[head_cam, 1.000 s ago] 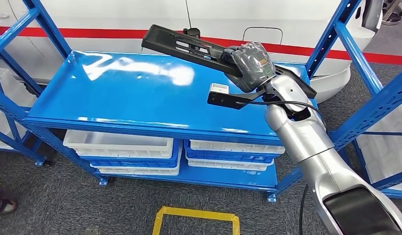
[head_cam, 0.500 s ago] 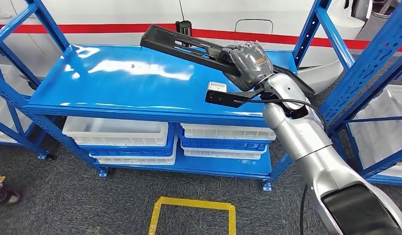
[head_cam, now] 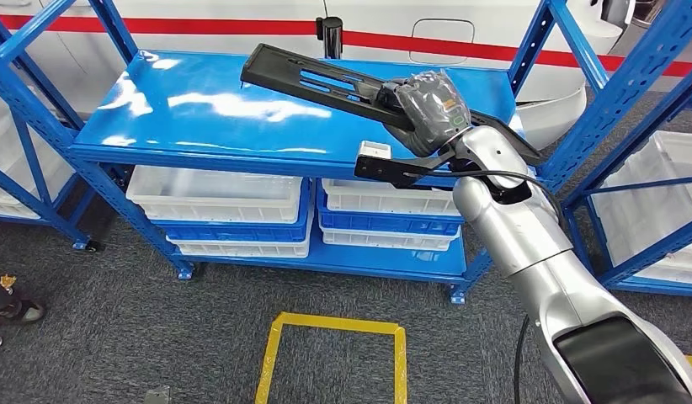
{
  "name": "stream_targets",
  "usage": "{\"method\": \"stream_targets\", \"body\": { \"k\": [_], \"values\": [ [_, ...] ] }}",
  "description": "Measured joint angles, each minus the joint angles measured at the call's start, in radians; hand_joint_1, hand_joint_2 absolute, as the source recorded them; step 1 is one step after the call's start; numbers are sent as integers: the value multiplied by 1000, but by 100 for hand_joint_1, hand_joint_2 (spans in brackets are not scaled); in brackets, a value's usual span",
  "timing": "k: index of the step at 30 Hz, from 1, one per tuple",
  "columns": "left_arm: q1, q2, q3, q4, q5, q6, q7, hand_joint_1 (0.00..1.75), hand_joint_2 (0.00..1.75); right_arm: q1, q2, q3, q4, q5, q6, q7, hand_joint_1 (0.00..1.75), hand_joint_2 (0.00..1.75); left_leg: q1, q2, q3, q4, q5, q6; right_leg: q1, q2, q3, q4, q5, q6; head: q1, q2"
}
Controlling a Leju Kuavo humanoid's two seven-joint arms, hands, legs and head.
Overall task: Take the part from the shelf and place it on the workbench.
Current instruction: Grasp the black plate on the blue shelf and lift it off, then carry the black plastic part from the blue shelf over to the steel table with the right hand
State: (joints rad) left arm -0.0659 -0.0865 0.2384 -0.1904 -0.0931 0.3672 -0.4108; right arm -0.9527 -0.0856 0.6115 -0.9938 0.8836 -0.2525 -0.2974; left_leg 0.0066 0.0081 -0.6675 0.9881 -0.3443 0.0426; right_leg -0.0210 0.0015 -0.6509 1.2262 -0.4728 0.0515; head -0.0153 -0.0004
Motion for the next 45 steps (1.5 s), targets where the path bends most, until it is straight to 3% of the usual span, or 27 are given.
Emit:
{"method": "stream_targets", "body": {
  "k": [2, 3, 4, 6, 7, 9, 11, 12, 13, 14, 16, 18, 20, 22, 25, 27, 29, 31, 33, 34, 36, 37, 38, 41, 42, 43, 45],
  "values": [
    [0, -1, 0, 0, 0, 0, 1, 0, 175, -1, 2, -1, -1, 2, -1, 2, 175, 175, -2, 0, -26, 4, 22, -11, 5, 0, 109, -156, -14, -7, -1, 0],
    [0, -1, 0, 0, 0, -1, 1, 0, 175, -1, 3, -1, -1, 2, -2, 3, 175, 175, -3, 0, -33, 3, 35, -17, 8, 1, 142, -213, -29, -14, -1, 0],
    [1, -1, 0, 0, 0, -1, 2, 0, 175, 0, 4, -1, -1, 3, -4, 5, 175, 175, -4, 0, -38, -1, 49, -22, 13, 2, 159, -250, -42, -21, -1, 0],
    [4, 0, 0, 0, -1, 0, 4, 0, 175, 4, 5, 0, -1, 4, -6, 8, 175, 175, -1, -2, -45, -7, 60, -32, 5, 2, 147, -259, -26, -33, -2, 0],
    [7, 0, 0, 0, -1, 0, 5, 0, 175, 7, 5, 0, -1, 5, -7, 9, 175, 175, 1, -3, -51, 6, 39, -39, 0, 1, 140, -261, -15, -44, -4, 0],
    [10, 0, 0, 0, -2, 0, 6, 0, 175, 8, 8, 1, 0, 6, -8, 11, 175, 175, 7, -5, -75, 95, -53, -52, -7, -1, 125, -263, 6, -60, -6, 0],
    [10, -1, 0, 0, -3, -1, 6, 0, 175, 7, 10, 1, -1, 8, -8, 14, 175, 175, 13, -7, -102, 236, -137, -64, -6, -2, 104, -261, 24, -63, -9, 0],
    [10, -1, 0, 0, -4, -1, 6, 0, 175, 8, 11, 1, -1, 10, -8, 15, 175, 175, 16, -7, -102, 282, -150, -68, -5, -3, 94, -259, 31, -61, -9, 0],
    [10, 0, 0, 0, -5, -2, 6, 0, 175, 9, 11, 1, -1, 11, -8, 16, 175, 175, 20, -7, -86, 292, -143, -71, -6, -3, 85, -256, 36, -58, -9, 0],
    [10, 0, 0, 0, -5, -2, 6, 0, 175, 10, 11, 1, -1, 11, -8, 16, 175, 175, 23, -7, -50, 259, -123, -72, -7, -2, 77, -251, 40, -54, -9, 0],
    [8, 0, 0, 0, -5, -2, 6, 0, 175, 10, 10, 0, -2, 11, -8, 16, 175, 175, 26, -10, 45, 130, -102, -70, -7, -2, 61, -240, 44, -47, -9, 0],
    [7, 1, 1, 0, -5, -1, 5, 0, 175, 10, 9, 0, -3, 12, -8, 16, 175, 175, 20, -16, 93, 47, -110, -64, -6, -3, 49, -234, 54, -33, -9, 0],
    [7, 1, 1, 0, -4, 0, 4, 0, 175, 11, 7, 0, -3, 13, -7, 15, 175, 175, 12, -18, 92, 35, -106, -50, -7, -3, 41, -237, 67, -12, -9, 0],
    [6, -1, 1, 0, -3, 1, 4, 0, 175, 12, 3, -1, -3, 13, -7, 15, 175, 175, 10, -12, 85, 21, -85, -25, -6, -3, 29, -224, 51, -5, -6, 0],
    [2, -2, 2, 0, -3, 1, 4, 0, 175, 11, -3, -2, -3, 13, -7, 15, 175, 175, 7, -6, 54, 8, -48, 5, -2, -3, -31, -65, -67, -25, -1, 0],
    [0, -1, 4, 0, -6, 1, 3, 0, 175, 13, -5, -2, -3, 14, -7, 15, 175, 175, 5, -6, 23, 9, -23, 8, -2, -3, -57, 57, -112, -20, -1, 0],
    [-1, -2, 4, 0, -8, 1, 4, 0, 175, 13, -7, -2, -2, 14, -7, 15, 175, 175, 3, -6, -9, 9, 3, 4, -2, -3, -24, 61, -79, -1, -1, 0],
    [-3, -3, 4, 0, -10, 0, 5, 0, 175, 11, -8, -2, -2, 14, -8, 15, 175, 175, 2, -7, -38, 11, 29, -4, 0, -3, 75, -59, -44, 6, -1, 0],
    [-5, -3, 4, 0, -10, -1, 5, 0, 175, 8, -7, -4, -3, 14, -10, 14, 175, 175, -1, -7, -57, 7, 58, -14, 7, -1, 166, -205, -56, -7, -2, 0],
    [-5, -3, 5, 0, -11, -1, 6, 0, 175, 8, -8, -5, -2, 14, -11, 12, 175, 175, -3, -7, -62, 1, 75, -19, 10, 0, 184, -246, -63, -13, -3, 0],
    [-2, -2, 5, 0, -10, -2, 6, 0, 175, 13, -10, -6, 0, 13, -14, 8, 175, 175, -2, -10, -70, -14, 102, -28, 3, 1, 168, -259, -49, -24, -6, 0],
    [0, -2, 6, 0, -10, -2, 6, 0, 175, 16, -11, -5, 1, 12, -14, 6, 175, 175, 0, -11, -78, -7, 87, -33, -3, 0, 160, -258, -38, -34, -6, 0],
    [3, -1, 7, 0, -9, -2, 6, 0, 175, 20, -11, -5, 2, 12, -14, 5, 175, 175, 3, -12, -87, 18, 48, -39, -9, -2, 151, -258, -25, -46, -7, 0],
    [6, -1, 8, 0, -8, -2, 6, 0, 175, 23, -10, -4, 4, 12, -14, 3, 175, 175, 13, -12, -121, 215, -122, -58, -9, -6, 111, -253, 17, -64, -11, 0],
    [6, -1, 8, 0, -9, -2, 6, 0, 175, 23, -9, -4, 4, 12, -14, 3, 175, 175, 16, -12, -125, 281, -140, -63, -8, -6, 94, -250, 30, -62, -12, 0],
    [5, 0, 8, 0, -9, -2, 6, 0, 175, 24, -9, -4, 4, 12, -14, 4, 175, 175, 20, -12, -117, 320, -133, -68, -8, -6, 76, -246, 42, -59, -12, 0],
    [4, 0, 9, 0, -11, -2, 7, 0, 175, 25, -8, -5, 4, 15, -15, 6, 175, 175, 29, -12, -48, 290, -87, -74, -10, -5, 40, -236, 63, -50, -12, 0]
  ]
}}
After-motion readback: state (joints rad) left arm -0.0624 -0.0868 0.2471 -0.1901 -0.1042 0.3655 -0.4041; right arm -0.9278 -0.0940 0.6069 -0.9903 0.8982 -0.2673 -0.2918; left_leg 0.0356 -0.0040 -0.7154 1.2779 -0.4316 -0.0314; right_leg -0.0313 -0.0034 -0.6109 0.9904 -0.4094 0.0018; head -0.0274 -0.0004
